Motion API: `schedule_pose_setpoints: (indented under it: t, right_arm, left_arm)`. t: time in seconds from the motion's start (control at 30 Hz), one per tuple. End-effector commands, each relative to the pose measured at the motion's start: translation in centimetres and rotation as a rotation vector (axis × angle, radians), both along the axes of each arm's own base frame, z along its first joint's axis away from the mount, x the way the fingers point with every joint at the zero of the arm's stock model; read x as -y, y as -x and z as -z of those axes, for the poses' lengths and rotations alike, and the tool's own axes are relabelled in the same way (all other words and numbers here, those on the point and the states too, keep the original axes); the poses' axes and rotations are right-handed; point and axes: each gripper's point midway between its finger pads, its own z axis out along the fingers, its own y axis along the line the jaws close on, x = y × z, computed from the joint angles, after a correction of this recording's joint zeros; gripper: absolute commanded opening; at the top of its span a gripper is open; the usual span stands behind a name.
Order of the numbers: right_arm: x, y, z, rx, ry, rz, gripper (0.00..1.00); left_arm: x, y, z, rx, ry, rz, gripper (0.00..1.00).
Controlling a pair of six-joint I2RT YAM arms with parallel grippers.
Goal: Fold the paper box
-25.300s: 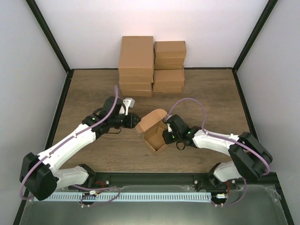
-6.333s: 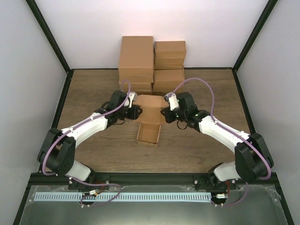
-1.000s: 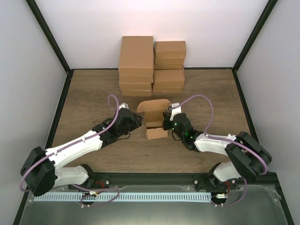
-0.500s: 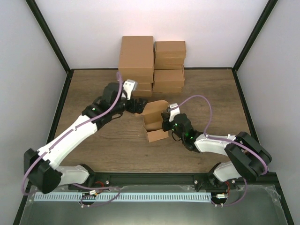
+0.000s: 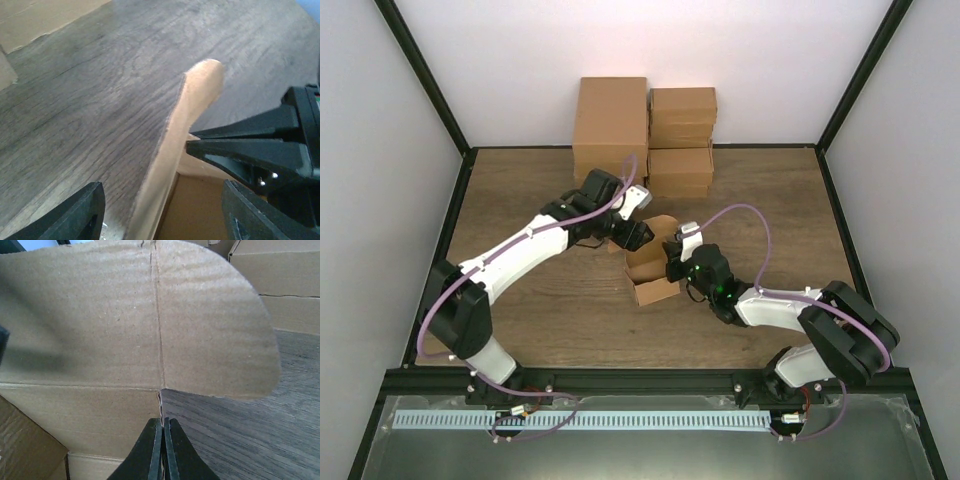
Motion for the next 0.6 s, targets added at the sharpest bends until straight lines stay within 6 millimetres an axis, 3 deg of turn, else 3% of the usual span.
schedule_pose_setpoints:
  t: [0.0, 0.2, 0.57]
  right_arm:
    - [-0.3, 0.4, 0.2, 0.009, 0.013, -0.023, 0.01]
    - [-0.4, 0.4, 0.1, 0.011, 0.01, -0.026, 0.01]
    - [-0.2, 0.5, -0.2, 0.018, 0.004, -0.021, 0.01]
  left_arm:
    - [1.1, 0.5, -0.8, -0.018, 0.037, 0.076, 0.62]
    - [1.6, 1.1, 0.8, -0.086, 0.029, 0.082, 0.41]
    - [2.5, 2.2, 1.9, -0.044, -0.073, 0.087, 0.22]
